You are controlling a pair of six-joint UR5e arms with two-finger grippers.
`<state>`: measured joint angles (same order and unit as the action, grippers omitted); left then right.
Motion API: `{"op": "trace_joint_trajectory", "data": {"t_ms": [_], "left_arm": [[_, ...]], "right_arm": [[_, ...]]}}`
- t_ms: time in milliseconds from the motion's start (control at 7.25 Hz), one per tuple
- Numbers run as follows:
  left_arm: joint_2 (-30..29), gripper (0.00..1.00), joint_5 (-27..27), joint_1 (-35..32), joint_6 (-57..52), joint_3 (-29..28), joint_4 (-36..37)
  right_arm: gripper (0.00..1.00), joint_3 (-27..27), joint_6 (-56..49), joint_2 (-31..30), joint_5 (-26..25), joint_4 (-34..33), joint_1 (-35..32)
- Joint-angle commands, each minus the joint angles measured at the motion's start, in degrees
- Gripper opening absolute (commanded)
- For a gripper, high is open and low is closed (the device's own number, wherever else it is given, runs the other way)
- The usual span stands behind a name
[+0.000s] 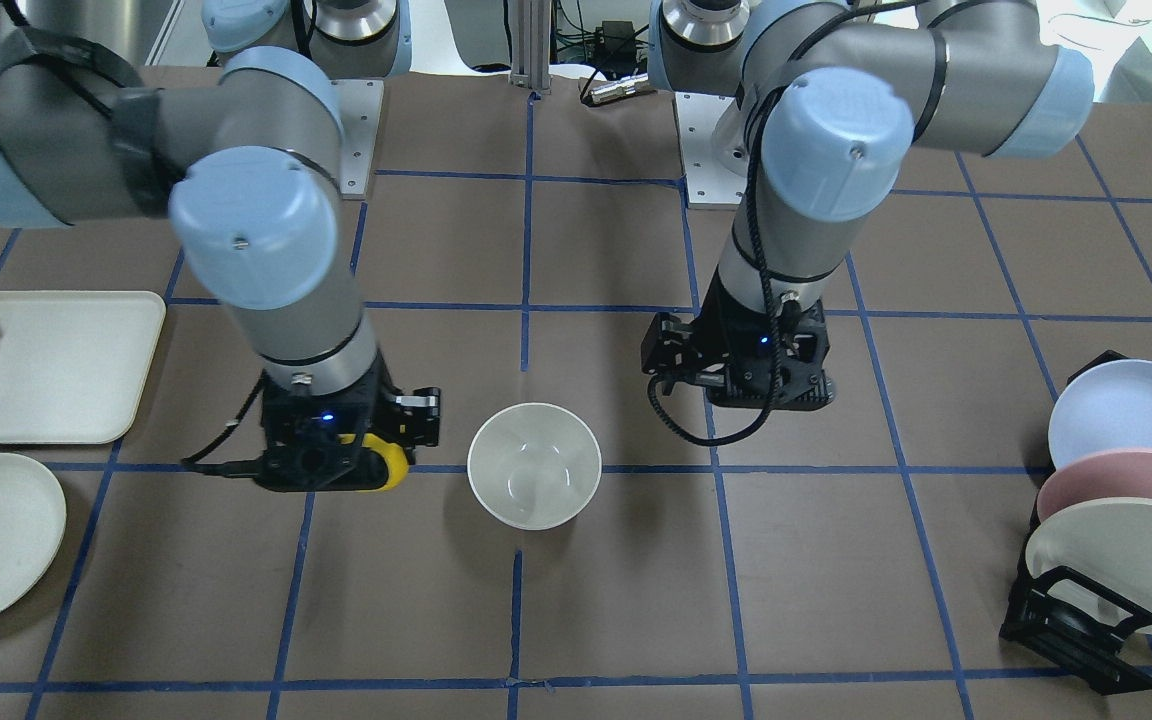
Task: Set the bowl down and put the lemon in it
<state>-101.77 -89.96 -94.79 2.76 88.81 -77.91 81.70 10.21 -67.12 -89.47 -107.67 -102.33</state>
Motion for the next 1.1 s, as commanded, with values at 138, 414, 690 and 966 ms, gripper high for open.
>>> {"op": "trace_joint_trajectory", "data": {"t_ms": [138,414,690,966], "left_arm": [[7.6,1.0,0.6,5.5,-3.5,-4.8,-12.4],[9.2,1.0,-0.2,5.9,-3.6,-4.6,-12.7],[8.2,1.0,0.5,5.9,-3.6,-3.6,-12.2],[8.9,1.0,-0.1,5.9,-4.4,-2.9,-12.2]], "right_arm": [[0.42,0.5,7.9,8.6,-2.5,-11.7,-11.0],[0.42,1.0,7.6,9.5,-2.7,-11.5,-11.3],[0.44,3.5,7.3,10.3,-2.5,-12.6,-11.3],[0.5,4.1,7.0,11.5,-2.3,-13.5,-11.3]]}}
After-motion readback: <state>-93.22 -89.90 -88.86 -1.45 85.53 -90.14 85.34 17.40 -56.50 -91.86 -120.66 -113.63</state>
